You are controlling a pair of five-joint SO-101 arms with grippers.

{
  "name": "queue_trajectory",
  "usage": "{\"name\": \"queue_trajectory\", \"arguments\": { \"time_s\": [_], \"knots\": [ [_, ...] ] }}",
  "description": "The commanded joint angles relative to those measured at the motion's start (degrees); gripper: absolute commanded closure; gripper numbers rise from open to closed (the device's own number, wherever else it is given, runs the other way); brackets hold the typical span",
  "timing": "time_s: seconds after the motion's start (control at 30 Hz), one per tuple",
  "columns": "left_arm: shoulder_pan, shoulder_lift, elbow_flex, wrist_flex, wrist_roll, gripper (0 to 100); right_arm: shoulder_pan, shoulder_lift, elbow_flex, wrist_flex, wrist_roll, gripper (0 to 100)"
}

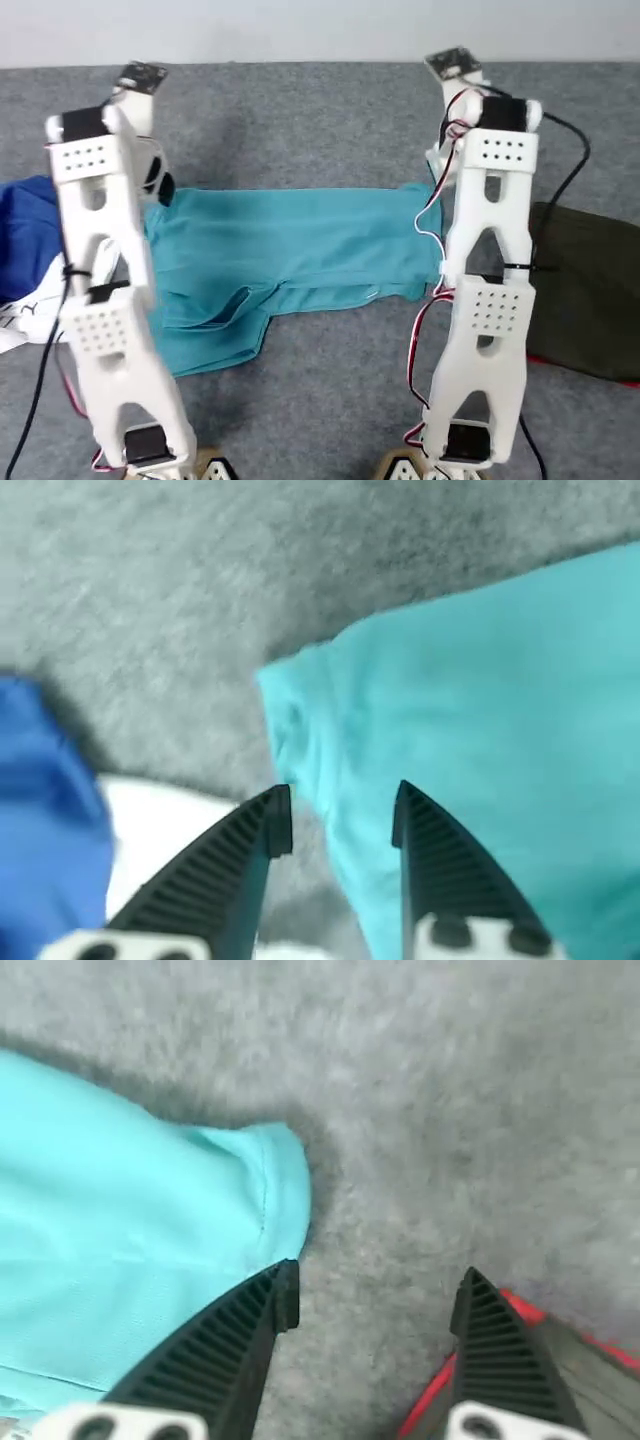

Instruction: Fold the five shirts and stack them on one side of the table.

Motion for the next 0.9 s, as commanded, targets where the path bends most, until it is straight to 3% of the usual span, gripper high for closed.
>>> {"name": "queue_trajectory", "arguments": {
  "time_s": [0.0, 0.2, 0.4, 0.67, 0.87],
  "knots": [
    [-3.1, -14.2, 7.8, 1.5, 0.4, 83, -3.2, -9.2, -0.3, 2.5, -0.4, 74.6],
    [-12.0, -32.3, 23.0, 1.5, 0.2, 83, -13.2, -20.9, 14.1, 2.5, 0.4, 74.6],
    [-23.6, -44.0, 35.3, 1.5, -3.4, 83, -28.9, -27.8, 27.4, 2.3, 2.5, 74.5],
    [-40.0, -50.5, 40.9, 1.4, -9.8, 83, -49.9, -22.3, 30.2, 1.3, 2.2, 74.5],
    [-47.3, -51.2, 42.2, 1.4, -13.4, 83, -59.8, -15.1, 30.2, -4.3, -0.6, 74.5]
  ]
}}
